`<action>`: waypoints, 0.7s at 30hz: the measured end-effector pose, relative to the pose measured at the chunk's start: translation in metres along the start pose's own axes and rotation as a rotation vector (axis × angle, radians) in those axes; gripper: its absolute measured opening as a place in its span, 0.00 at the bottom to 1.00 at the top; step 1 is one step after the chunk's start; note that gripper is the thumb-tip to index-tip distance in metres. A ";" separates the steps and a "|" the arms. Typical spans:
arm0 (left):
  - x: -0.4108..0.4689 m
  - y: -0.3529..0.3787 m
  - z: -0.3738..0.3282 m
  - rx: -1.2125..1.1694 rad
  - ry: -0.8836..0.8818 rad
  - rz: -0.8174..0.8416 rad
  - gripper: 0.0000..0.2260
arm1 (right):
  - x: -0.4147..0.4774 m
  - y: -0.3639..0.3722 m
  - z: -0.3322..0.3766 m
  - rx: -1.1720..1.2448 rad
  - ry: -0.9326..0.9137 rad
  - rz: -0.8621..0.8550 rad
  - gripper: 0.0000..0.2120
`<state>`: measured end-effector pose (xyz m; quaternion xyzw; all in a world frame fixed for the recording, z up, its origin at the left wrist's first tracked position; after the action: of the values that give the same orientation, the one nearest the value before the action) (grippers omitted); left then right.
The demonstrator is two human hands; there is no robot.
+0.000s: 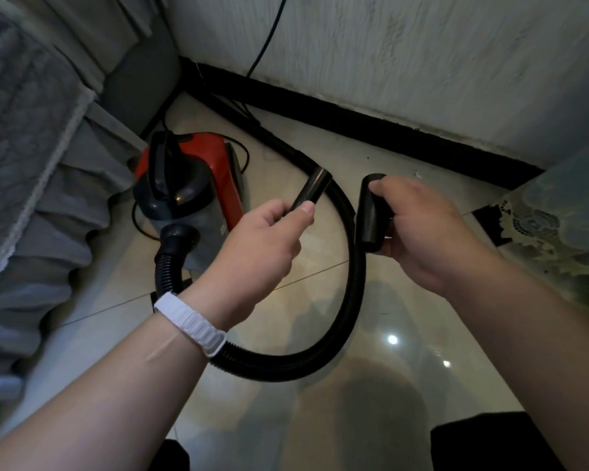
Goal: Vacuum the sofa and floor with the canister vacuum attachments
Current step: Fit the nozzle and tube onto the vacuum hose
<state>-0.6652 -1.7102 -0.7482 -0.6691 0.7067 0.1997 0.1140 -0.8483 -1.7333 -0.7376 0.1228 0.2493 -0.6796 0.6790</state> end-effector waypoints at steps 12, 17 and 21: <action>-0.007 -0.015 -0.014 0.527 0.138 0.103 0.13 | 0.009 -0.009 0.003 0.178 0.037 -0.069 0.06; -0.010 -0.015 -0.017 0.611 0.168 0.117 0.11 | 0.011 -0.009 0.002 0.196 0.042 -0.070 0.06; -0.011 -0.010 -0.022 0.466 0.199 0.073 0.08 | 0.010 -0.010 0.003 0.209 0.041 -0.080 0.06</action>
<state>-0.6524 -1.7101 -0.7252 -0.6150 0.7652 -0.0316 0.1878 -0.8583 -1.7436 -0.7384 0.1968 0.1955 -0.7257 0.6296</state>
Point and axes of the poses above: each hand's wrist, its own x-axis towards the middle knuckle, its own y-axis out of the palm, z = x × y, the point moved 3 cm from there along x, towards the middle knuckle, and after that the axes turned 14 degrees about -x, right-handed, at the moved point
